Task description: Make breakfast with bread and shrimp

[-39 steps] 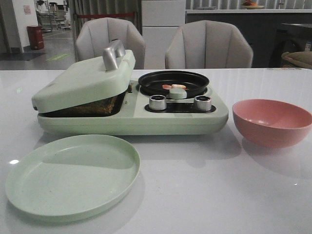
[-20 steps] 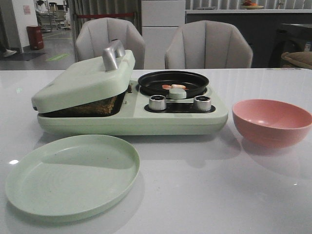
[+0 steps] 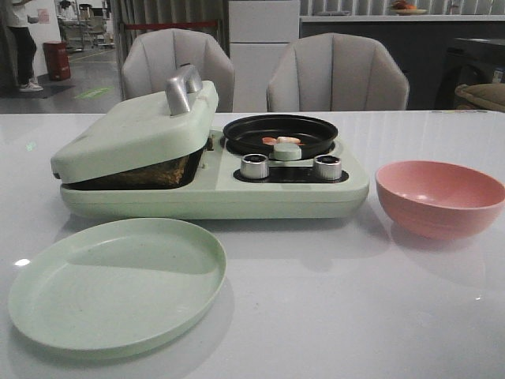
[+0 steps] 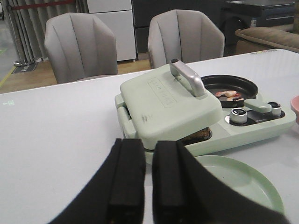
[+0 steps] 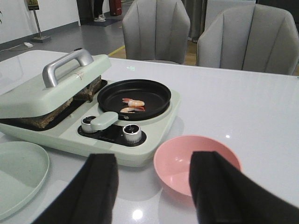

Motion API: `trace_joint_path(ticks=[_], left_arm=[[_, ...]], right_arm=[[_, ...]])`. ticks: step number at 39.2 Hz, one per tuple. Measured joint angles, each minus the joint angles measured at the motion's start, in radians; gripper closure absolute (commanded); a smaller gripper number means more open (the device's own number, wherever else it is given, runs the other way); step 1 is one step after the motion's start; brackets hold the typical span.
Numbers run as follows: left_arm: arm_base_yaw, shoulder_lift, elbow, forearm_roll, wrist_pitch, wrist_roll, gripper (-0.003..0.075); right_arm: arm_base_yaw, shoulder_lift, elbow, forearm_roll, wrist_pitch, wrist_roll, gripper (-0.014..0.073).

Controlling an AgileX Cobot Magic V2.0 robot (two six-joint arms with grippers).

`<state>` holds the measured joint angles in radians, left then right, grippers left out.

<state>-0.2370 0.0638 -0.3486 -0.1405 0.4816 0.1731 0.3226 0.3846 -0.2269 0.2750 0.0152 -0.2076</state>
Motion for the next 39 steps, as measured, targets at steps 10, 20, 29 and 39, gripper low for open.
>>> trace_joint_path(ticks=[10, 20, 29, 39], left_arm=[[0.0, 0.0, 0.0, 0.0, 0.0, 0.0, 0.0535], [0.0, 0.0, 0.0, 0.0, -0.002, 0.0, 0.0535], [0.0, 0.0, 0.0, 0.0, -0.002, 0.0, 0.0535], [0.0, 0.0, 0.0, 0.0, -0.002, 0.0, 0.0535]], right_arm=[[0.0, 0.0, 0.002, 0.0, -0.015, 0.0, 0.044], [0.0, 0.0, 0.002, 0.0, -0.015, 0.0, 0.044], [0.0, 0.0, 0.002, 0.0, -0.015, 0.0, 0.044], [0.0, 0.0, 0.002, 0.001, -0.015, 0.0, 0.044]])
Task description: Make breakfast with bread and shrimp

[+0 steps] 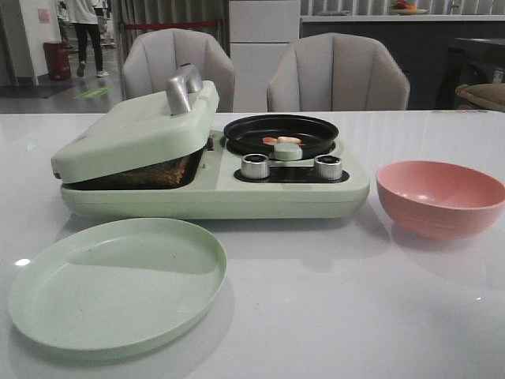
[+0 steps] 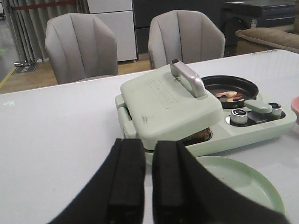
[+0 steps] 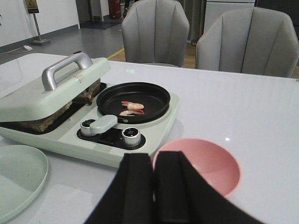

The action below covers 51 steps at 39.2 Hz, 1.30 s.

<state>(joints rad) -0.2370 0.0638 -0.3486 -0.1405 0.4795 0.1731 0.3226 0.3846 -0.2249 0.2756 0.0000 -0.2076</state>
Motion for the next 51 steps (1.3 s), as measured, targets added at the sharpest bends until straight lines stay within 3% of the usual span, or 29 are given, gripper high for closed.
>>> trace_joint_path(ticks=[12, 26, 42, 46, 51], left_arm=[[0.021, 0.0, 0.024, 0.017, -0.011, 0.0, 0.0535], [0.278, -0.061, 0.197, 0.039, -0.16, -0.13, 0.0534], [0.294, -0.069, 0.352, 0.066, -0.349, -0.139, 0.0535], [0.294, -0.069, 0.354, 0.066, -0.436, -0.14, 0.0535], [0.294, -0.069, 0.354, 0.066, -0.451, -0.141, 0.0535]], right_arm=[[0.0, 0.0, 0.0, 0.002, 0.0, 0.0, 0.044], [0.0, 0.0, 0.0, 0.002, 0.0, -0.002, 0.044], [0.0, 0.0, 0.0, 0.002, 0.0, -0.002, 0.044], [0.0, 0.0, 0.0, 0.002, 0.0, -0.002, 0.044], [0.0, 0.0, 0.0, 0.002, 0.0, -0.002, 0.044]])
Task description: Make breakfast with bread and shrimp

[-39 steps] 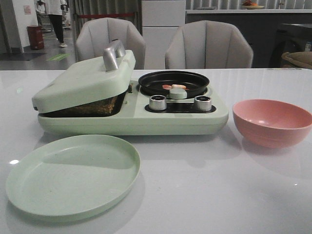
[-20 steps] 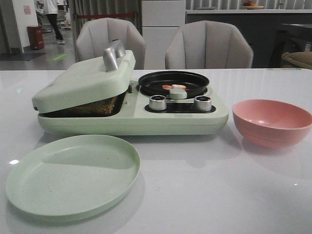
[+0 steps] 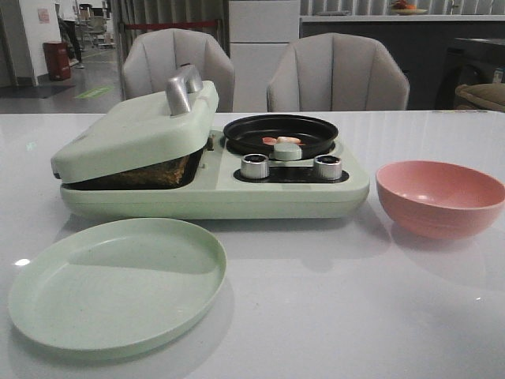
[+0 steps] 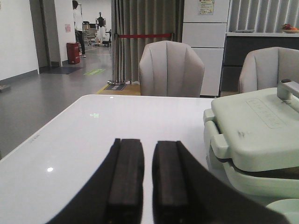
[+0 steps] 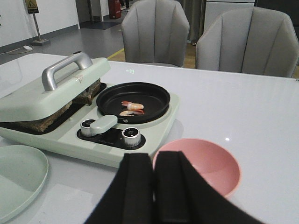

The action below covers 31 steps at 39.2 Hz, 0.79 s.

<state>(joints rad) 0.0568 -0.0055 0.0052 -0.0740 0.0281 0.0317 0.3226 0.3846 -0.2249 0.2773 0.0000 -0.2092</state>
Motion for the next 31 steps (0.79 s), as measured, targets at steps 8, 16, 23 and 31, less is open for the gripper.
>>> trace_joint_path(ticks=[8, 16, 23, 31], left_arm=[[-0.063, 0.0, 0.0, 0.002, 0.0, -0.001, 0.0535], [-0.152, 0.0, 0.0, 0.005, 0.0, -0.001, 0.0535], [-0.199, 0.0, 0.0, 0.005, 0.0, -0.001, 0.0535], [-0.201, 0.0, 0.0, 0.005, 0.0, -0.001, 0.0535]], right_arm=[[0.0, 0.0, 0.0, 0.0, 0.0, 0.0, 0.044], [0.0, 0.0, 0.0, 0.0, 0.006, 0.0, 0.044], [0.0, 0.0, 0.0, 0.0, 0.006, 0.0, 0.044], [0.0, 0.0, 0.0, 0.0, 0.007, 0.0, 0.044]])
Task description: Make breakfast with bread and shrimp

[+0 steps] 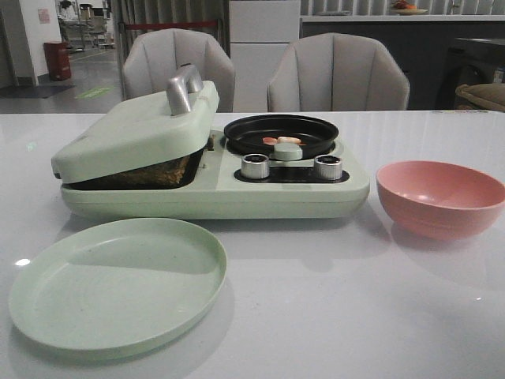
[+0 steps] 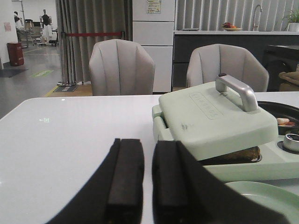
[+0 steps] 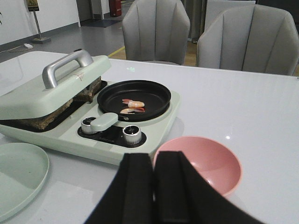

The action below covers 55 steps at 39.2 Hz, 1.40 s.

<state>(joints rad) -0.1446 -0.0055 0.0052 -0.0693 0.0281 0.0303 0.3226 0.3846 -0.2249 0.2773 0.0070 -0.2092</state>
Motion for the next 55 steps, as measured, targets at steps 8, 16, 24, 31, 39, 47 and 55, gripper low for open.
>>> trace_joint_path(ticks=[8, 16, 24, 31, 39, 47, 55], left_arm=[[0.0, 0.0, 0.0, 0.0, 0.0, 0.0, 0.0535], [0.0, 0.0, 0.0, 0.0, 0.0, 0.0, 0.0535], [0.0, 0.0, 0.0, 0.0, 0.0, 0.0, 0.0535], [0.0, 0.0, 0.0, 0.0, 0.0, 0.0, 0.0535], [0.0, 0.0, 0.0, 0.0, 0.0, 0.0, 0.0535], [0.0, 0.0, 0.0, 0.0, -0.002, 0.0, 0.0535], [0.0, 0.0, 0.0, 0.0, -0.002, 0.0, 0.0535]], right_arm=[[0.0, 0.0, 0.0, 0.0, 0.0, 0.0, 0.044], [-0.002, -0.044, 0.002, -0.007, 0.0, 0.0, 0.044], [-0.014, -0.08, 0.012, -0.047, 0.002, -0.002, 0.044], [-0.084, -0.162, 0.043, -0.128, 0.014, -0.002, 0.044], [-0.174, -0.32, 0.126, -0.147, 0.018, 0.003, 0.044], [-0.222, -0.394, 0.216, -0.227, 0.019, 0.117, 0.044], [-0.24, -0.395, 0.251, -0.277, 0.011, 0.228, 0.044]])
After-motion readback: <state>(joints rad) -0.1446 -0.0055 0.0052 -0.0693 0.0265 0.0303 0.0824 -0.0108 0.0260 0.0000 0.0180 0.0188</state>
